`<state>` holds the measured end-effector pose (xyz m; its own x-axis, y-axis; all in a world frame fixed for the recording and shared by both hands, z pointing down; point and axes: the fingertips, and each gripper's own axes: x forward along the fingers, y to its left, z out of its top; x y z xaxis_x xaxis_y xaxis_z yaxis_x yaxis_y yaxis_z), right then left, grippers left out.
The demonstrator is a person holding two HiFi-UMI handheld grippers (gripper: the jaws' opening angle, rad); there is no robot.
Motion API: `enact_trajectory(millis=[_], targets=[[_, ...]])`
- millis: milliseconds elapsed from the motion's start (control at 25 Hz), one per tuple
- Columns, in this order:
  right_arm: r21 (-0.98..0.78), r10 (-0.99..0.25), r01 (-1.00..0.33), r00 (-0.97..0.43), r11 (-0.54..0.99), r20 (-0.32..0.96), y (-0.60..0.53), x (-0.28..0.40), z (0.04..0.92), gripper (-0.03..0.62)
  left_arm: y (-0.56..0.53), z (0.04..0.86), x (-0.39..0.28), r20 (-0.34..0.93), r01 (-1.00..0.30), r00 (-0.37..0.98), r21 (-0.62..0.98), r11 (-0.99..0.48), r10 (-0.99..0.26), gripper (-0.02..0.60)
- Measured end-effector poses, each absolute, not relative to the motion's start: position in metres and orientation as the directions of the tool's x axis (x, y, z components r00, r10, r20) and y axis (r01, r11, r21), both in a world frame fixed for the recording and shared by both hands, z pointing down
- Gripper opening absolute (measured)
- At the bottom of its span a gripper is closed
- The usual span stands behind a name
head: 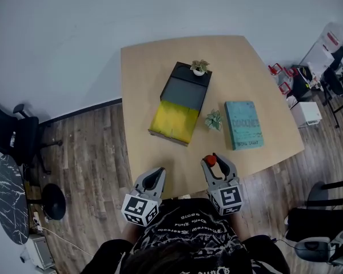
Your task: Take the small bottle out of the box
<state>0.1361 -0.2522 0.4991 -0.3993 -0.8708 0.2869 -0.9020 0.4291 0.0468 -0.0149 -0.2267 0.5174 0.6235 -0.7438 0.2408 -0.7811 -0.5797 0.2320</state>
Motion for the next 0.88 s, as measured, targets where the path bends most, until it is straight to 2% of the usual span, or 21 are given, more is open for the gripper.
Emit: enact_trajectory(millis=[880], targets=[[0.059, -0.857, -0.889, -0.418, 0.455, 0.303, -0.261, 0.126, 0.503, 0.158, -0.239, 0.522, -0.029, 0.261, -0.812, 0.582, 0.235, -0.534, -0.77, 0.003]])
